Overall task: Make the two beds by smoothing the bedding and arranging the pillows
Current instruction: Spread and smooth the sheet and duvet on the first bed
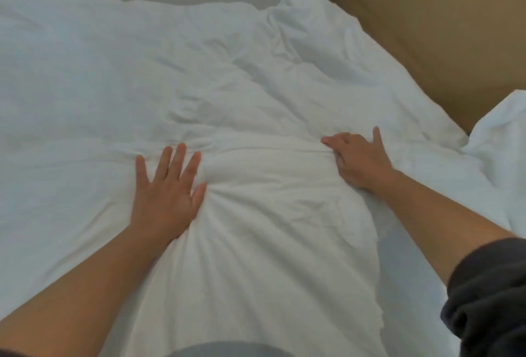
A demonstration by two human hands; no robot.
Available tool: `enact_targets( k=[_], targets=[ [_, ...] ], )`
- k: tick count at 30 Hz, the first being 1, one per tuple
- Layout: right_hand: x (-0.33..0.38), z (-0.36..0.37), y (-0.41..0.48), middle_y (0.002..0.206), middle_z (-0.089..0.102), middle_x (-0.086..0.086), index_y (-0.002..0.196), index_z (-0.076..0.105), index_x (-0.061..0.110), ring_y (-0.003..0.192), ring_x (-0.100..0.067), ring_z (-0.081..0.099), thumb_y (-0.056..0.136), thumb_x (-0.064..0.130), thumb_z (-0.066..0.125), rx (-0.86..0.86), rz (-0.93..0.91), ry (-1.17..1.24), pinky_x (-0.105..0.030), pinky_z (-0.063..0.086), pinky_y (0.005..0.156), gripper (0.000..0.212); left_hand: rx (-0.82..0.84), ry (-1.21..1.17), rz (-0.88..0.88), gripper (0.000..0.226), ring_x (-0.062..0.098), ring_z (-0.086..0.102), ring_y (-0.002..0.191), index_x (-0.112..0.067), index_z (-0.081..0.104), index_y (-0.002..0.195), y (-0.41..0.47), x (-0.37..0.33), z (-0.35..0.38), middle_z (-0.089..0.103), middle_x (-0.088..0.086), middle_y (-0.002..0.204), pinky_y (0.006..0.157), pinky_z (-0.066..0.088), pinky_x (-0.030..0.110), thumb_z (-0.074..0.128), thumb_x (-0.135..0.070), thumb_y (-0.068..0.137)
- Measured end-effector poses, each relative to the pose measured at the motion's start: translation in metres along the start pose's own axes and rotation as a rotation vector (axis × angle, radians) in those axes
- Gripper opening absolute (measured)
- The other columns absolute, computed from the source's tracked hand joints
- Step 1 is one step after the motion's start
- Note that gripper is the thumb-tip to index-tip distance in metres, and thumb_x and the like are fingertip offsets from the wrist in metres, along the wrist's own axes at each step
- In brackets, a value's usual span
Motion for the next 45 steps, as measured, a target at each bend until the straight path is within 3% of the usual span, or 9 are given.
enact_targets(
  k=[4, 7, 11, 13, 15, 17, 20, 25, 45],
  targets=[
    [-0.110, 0.002, -0.013, 0.114, 0.057, 0.001, 0.120, 0.052, 0.027, 0.115, -0.024, 0.054, 0.096, 0.022, 0.037, 0.258, 0.247, -0.208, -0.066, 0.003, 0.113, 0.029, 0.072, -0.042, -0.123, 0.061, 0.025, 0.015, 0.148, -0.018, 0.027, 0.151, 0.005, -0.007, -0.015, 0.020, 0.008, 0.159, 0.112, 0.001, 0.063, 0.021, -0.042, 0.095],
    [-0.140, 0.005, -0.033, 0.091, 0.055, 0.007, 0.096, 0.052, 0.026, 0.105, -0.021, 0.057, 0.089, 0.026, 0.046, 0.319, 0.277, -0.298, -0.063, 0.014, 0.112, 0.010, 0.043, -0.219, -0.154, 0.056, 0.026, 0.030, 0.136, -0.019, 0.026, 0.146, 0.019, -0.039, -0.040, 0.036, 0.007, 0.143, 0.114, 0.004, 0.061, 0.031, -0.040, 0.095],
    [-0.132, -0.049, -0.019, 0.093, 0.062, 0.005, 0.093, 0.053, 0.025, 0.094, -0.021, 0.058, 0.086, 0.018, 0.050, -0.087, 0.278, -0.327, -0.041, 0.032, 0.092, 0.011, 0.018, -0.204, 0.010, 0.032, 0.022, 0.048, 0.115, -0.022, 0.051, 0.117, 0.045, -0.085, -0.064, 0.051, -0.002, 0.111, 0.113, 0.014, 0.054, 0.034, -0.042, 0.098],
    [-0.127, -0.098, 0.003, 0.092, 0.064, -0.005, 0.091, 0.058, 0.018, 0.091, -0.029, 0.056, 0.085, 0.004, 0.048, -0.375, 0.319, -0.124, -0.040, 0.031, 0.083, 0.019, -0.047, -0.193, 0.014, 0.022, 0.020, 0.052, 0.108, -0.023, 0.055, 0.102, 0.058, -0.088, -0.075, 0.054, -0.005, 0.102, 0.111, 0.020, 0.051, 0.039, -0.037, 0.099],
    [-0.115, -0.123, 0.027, 0.100, 0.064, -0.010, 0.097, 0.061, 0.015, 0.100, -0.032, 0.053, 0.089, 0.004, 0.043, -0.519, 0.319, 0.034, -0.045, 0.031, 0.089, 0.023, -0.151, -0.203, -0.054, 0.018, 0.023, 0.052, 0.107, -0.020, 0.058, 0.101, 0.062, -0.081, -0.080, 0.056, -0.002, 0.105, 0.109, 0.021, 0.051, 0.044, -0.032, 0.098],
    [-0.100, -0.089, 0.041, 0.130, 0.054, -0.015, 0.125, 0.056, 0.018, 0.127, -0.035, 0.043, 0.096, 0.026, 0.028, -0.410, 0.322, 0.109, -0.062, 0.018, 0.106, 0.041, -0.152, -0.205, -0.107, 0.024, 0.027, 0.049, 0.117, -0.017, 0.059, 0.111, 0.055, -0.078, -0.063, 0.055, 0.004, 0.121, 0.110, 0.020, 0.056, 0.047, -0.030, 0.095],
    [-0.099, 0.015, 0.022, 0.162, 0.012, -0.012, 0.153, 0.023, 0.029, 0.148, -0.039, 0.004, 0.072, 0.057, -0.008, -0.109, 0.402, 0.222, -0.073, -0.008, 0.105, 0.091, -0.107, -0.160, -0.093, 0.048, 0.031, 0.032, 0.141, -0.015, 0.053, 0.132, 0.043, -0.078, -0.030, 0.042, 0.011, 0.149, 0.112, 0.011, 0.061, 0.038, -0.038, 0.092],
    [-0.113, 0.060, 0.038, 0.163, -0.009, -0.002, 0.154, 0.001, 0.039, 0.148, -0.035, -0.008, 0.100, 0.053, 0.009, 0.023, 0.529, 0.138, -0.078, -0.004, 0.104, 0.057, -0.141, -0.104, -0.099, 0.056, 0.033, 0.025, 0.145, -0.016, 0.052, 0.136, 0.043, -0.062, -0.016, 0.034, 0.013, 0.154, 0.114, 0.012, 0.063, 0.030, -0.039, 0.091],
    [-0.109, 0.066, 0.049, 0.163, -0.009, -0.012, 0.155, -0.005, 0.031, 0.148, -0.038, -0.007, 0.093, 0.049, 0.003, 0.090, 0.573, -0.011, -0.078, 0.003, 0.105, 0.066, -0.146, -0.101, -0.076, 0.053, 0.037, 0.018, 0.146, -0.008, 0.059, 0.125, 0.071, -0.055, 0.002, 0.028, 0.019, 0.155, 0.115, 0.007, 0.062, 0.033, -0.034, 0.086]
  ],
)
Point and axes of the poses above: each hand's wrist, its own y-axis towards the middle knuckle, its own z-axis out of the palm, x = y × z, the point moved 10 cm from there along y, towards the middle knuckle
